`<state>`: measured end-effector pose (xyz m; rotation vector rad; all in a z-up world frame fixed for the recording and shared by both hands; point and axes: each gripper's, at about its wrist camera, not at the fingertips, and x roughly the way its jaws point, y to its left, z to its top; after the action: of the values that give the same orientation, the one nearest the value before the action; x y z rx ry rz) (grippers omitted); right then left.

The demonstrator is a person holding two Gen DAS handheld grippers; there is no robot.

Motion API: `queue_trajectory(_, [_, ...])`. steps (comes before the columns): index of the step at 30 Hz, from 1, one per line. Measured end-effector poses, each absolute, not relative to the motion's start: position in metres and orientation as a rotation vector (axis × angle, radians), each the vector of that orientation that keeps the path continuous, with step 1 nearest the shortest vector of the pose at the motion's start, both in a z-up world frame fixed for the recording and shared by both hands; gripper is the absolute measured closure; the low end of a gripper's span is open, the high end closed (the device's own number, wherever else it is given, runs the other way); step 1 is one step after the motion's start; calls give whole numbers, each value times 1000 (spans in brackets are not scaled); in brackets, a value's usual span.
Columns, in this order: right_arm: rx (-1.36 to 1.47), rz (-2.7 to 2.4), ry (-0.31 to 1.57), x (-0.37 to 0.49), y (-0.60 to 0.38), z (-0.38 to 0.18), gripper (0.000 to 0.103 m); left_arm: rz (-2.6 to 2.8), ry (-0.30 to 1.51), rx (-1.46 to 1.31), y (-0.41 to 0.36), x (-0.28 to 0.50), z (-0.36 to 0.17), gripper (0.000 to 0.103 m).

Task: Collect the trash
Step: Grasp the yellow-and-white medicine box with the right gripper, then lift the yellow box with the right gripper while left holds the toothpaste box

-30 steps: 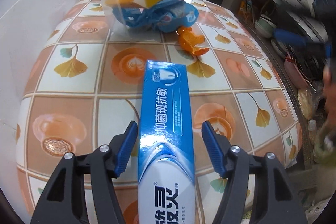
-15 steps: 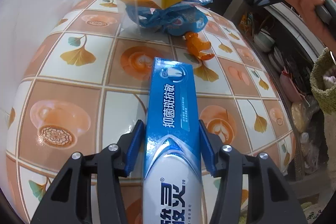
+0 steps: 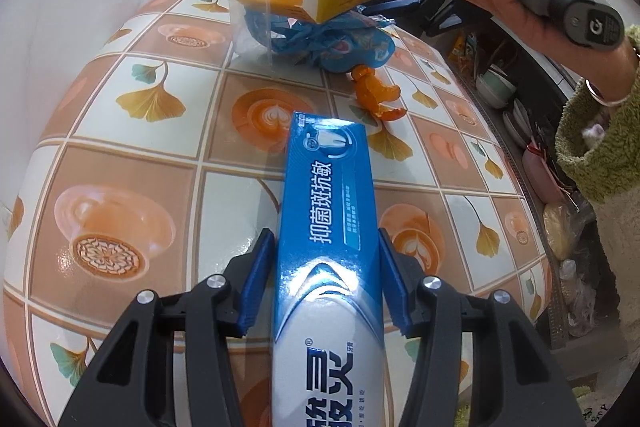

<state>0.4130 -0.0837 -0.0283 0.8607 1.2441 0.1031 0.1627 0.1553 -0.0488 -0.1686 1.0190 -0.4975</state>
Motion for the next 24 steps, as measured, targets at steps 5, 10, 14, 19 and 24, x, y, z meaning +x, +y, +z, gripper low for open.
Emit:
queue_trajectory(5, [867,90,1232,411,-86,-29,53,-501,1019,-170,155,162,-49,54])
queue_trajectory(10, [884,99,1214,408,-92,-31,62,-503,1018,-174,157,162,-49,54])
queue_trajectory(14, [899,118,1206,403,-96,-28,68,-501,1018,-174,157,162,-49,54])
queue_trajectory(19, [891,144,1181,394,-101,-15,72,-493,1020,-169,158,163,-48,54])
queue_trajectory(24, [895,185,1153,384,-107,-2,73,-484,1022,-159,155,163,-48,54])
